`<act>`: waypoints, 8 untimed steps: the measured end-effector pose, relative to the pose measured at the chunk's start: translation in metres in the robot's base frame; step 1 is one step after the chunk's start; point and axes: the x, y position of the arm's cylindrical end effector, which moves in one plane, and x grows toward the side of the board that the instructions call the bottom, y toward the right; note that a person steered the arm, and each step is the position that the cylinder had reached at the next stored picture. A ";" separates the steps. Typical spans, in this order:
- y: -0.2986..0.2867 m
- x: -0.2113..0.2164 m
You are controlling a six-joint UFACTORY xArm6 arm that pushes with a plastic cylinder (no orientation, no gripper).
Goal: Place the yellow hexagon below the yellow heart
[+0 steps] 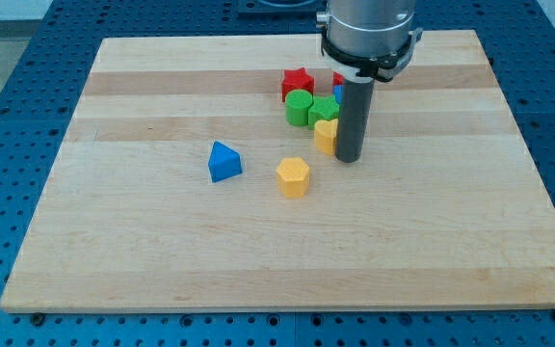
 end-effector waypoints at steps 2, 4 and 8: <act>-0.003 0.001; -0.003 0.047; -0.096 0.074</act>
